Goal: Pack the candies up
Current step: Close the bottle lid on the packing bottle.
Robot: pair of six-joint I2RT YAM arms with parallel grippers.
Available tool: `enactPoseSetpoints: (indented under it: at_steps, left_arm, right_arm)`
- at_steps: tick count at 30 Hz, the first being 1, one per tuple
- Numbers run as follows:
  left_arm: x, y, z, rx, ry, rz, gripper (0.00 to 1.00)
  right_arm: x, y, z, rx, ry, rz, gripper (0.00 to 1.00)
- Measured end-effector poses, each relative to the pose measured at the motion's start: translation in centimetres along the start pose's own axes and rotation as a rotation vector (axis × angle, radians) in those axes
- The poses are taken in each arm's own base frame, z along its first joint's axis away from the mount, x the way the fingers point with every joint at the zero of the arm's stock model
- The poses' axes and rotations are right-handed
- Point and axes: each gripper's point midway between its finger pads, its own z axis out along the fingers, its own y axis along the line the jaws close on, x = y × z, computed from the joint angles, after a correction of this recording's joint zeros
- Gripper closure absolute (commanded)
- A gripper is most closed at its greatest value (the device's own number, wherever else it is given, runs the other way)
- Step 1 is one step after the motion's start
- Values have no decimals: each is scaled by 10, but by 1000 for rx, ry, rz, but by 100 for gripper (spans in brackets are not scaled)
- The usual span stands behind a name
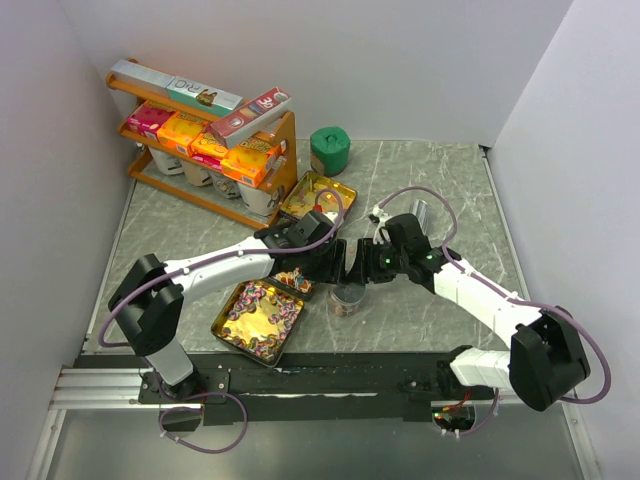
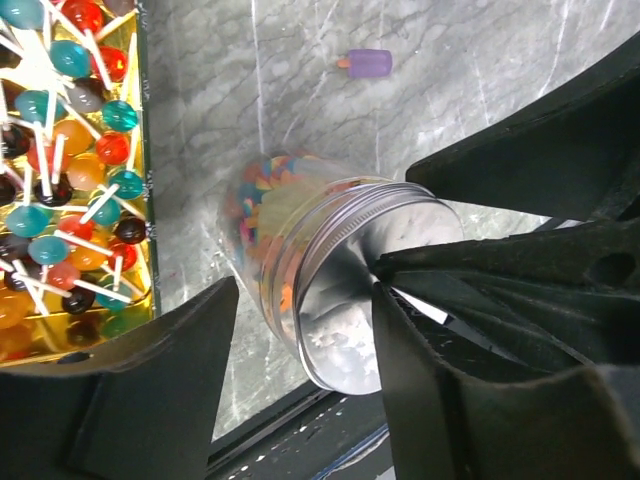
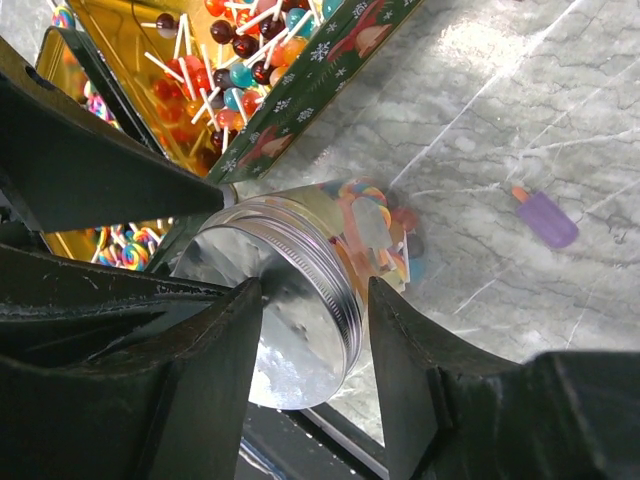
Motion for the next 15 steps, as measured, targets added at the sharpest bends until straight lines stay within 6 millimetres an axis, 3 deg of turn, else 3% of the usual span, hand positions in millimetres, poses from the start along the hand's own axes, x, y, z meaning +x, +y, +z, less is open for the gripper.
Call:
enactPoseSetpoints:
  at_steps: [8,15]
  left_arm:
    - [-2,7,-2,-43,-4,18,23]
    - [-8,8,-6,-61,-20,32,22]
  right_arm:
    - [0,-1,-1,13,4,6,45]
    - [1,-2,-3,28,7,12,44]
